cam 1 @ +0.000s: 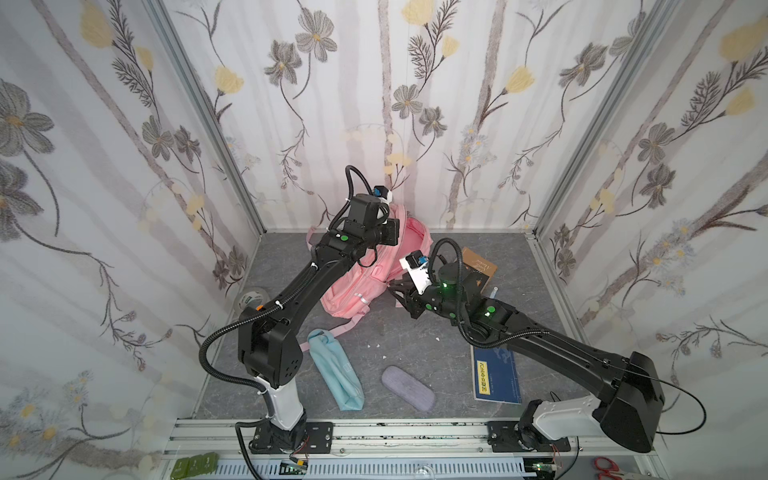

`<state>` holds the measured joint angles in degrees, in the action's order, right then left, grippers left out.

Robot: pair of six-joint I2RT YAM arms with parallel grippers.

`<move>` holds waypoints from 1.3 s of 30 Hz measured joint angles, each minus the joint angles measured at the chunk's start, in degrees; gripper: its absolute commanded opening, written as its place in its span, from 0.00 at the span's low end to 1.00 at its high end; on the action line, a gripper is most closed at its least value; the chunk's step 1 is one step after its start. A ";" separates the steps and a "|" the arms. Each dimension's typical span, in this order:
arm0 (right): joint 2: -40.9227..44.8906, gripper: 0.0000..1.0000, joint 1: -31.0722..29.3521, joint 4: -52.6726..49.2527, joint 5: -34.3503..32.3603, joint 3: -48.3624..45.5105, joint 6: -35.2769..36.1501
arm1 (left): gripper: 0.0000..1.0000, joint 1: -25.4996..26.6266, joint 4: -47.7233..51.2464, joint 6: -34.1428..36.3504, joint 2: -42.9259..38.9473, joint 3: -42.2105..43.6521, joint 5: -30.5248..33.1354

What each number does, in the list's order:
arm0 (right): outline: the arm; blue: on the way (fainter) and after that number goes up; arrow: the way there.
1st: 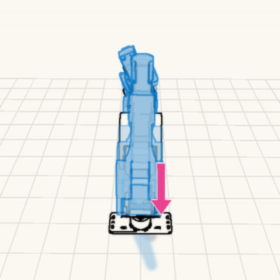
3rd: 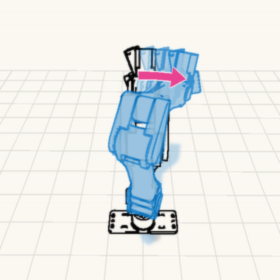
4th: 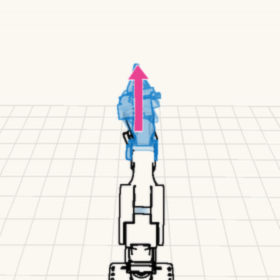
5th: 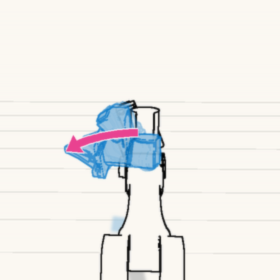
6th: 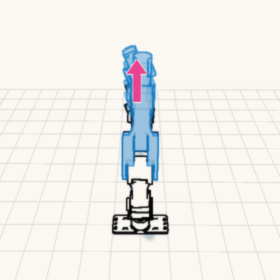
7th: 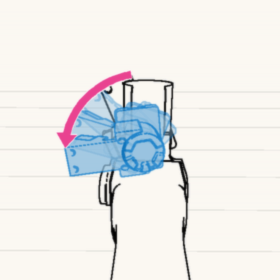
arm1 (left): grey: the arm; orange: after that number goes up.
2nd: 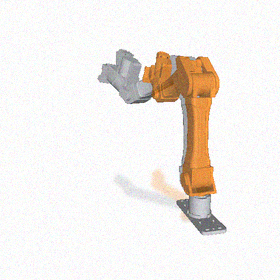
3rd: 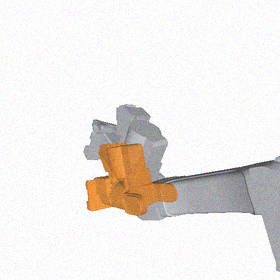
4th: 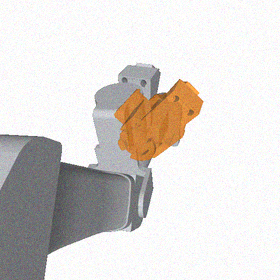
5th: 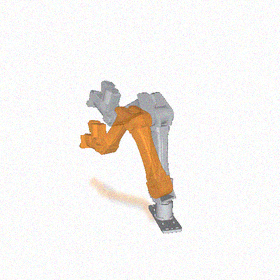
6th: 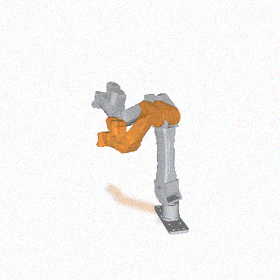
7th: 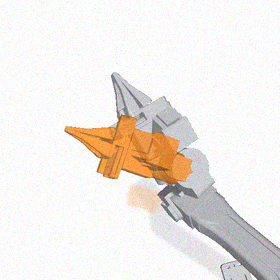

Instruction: Pack the student bag

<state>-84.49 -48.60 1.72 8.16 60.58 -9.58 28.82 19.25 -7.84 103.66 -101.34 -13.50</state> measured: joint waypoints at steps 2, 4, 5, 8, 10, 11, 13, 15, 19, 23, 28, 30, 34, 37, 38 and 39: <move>2.12 0.30 0.52 -0.90 -1.29 -1.53 -0.70 | 0.00 -0.07 1.27 3.72 1.07 -1.33 -2.47; 3.80 0.30 1.01 -1.57 -1.79 -2.69 -0.92 | 0.00 -0.07 2.64 7.48 1.97 -2.75 -4.55; 4.79 0.30 1.79 -1.84 -2.14 -3.39 -1.31 | 0.00 -0.07 3.34 9.46 2.43 -3.56 -5.38; 7.43 0.30 3.87 -2.16 -4.15 -4.83 -1.90 | 0.00 -0.07 5.57 14.32 3.58 -5.86 -6.95; 8.90 0.31 5.01 -2.34 -4.79 -5.51 -1.92 | 0.00 0.20 7.21 17.75 4.70 -7.98 -7.72; 9.68 0.31 5.44 -2.36 -5.11 -5.86 -1.95 | 0.00 0.42 8.28 19.71 5.38 -9.22 -7.89; 10.64 0.31 6.40 -2.40 -5.14 -6.16 -2.16 | 0.00 1.05 10.19 23.28 6.32 -11.02 -8.44; 11.34 0.31 7.30 -2.45 -5.64 -6.25 -2.32 | 0.00 2.03 12.72 27.26 7.19 -12.79 -9.33; 12.46 0.31 8.55 -3.26 -6.71 -6.38 -2.34 | 0.00 4.46 19.23 37.97 7.82 -16.02 -11.67; 13.22 0.31 8.87 -3.76 -6.64 -7.43 -2.36 | 0.00 5.97 23.96 46.60 7.37 -16.17 -15.41; 13.66 0.31 9.03 -4.55 -6.62 -8.44 -3.26 | 0.00 5.79 24.28 51.63 3.23 -7.37 -14.43; 14.23 0.31 9.11 -4.55 -6.54 -8.57 -3.45 | 0.00 5.33 22.32 52.11 1.64 -2.45 -11.96; 14.97 0.31 9.16 -4.76 -5.73 -9.18 -3.85 | 0.00 3.61 16.81 53.29 -2.03 7.34 -6.82; 15.78 0.31 9.22 -5.53 -5.55 -9.81 -3.85 | 0.00 2.64 11.02 55.08 -5.22 14.99 -4.70; 16.24 0.32 9.29 -5.97 -5.55 -10.19 -3.87 | 0.00 2.38 9.20 55.76 -5.86 16.87 -4.20; 16.76 0.33 9.38 -6.40 -5.53 -10.69 -3.98 | 0.00 2.14 7.76 56.11 -6.25 18.29 -4.04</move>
<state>-67.72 -39.22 -4.69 2.63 49.89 -13.56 30.96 27.00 48.27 97.41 -83.05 -17.54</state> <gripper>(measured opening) 0.315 0.052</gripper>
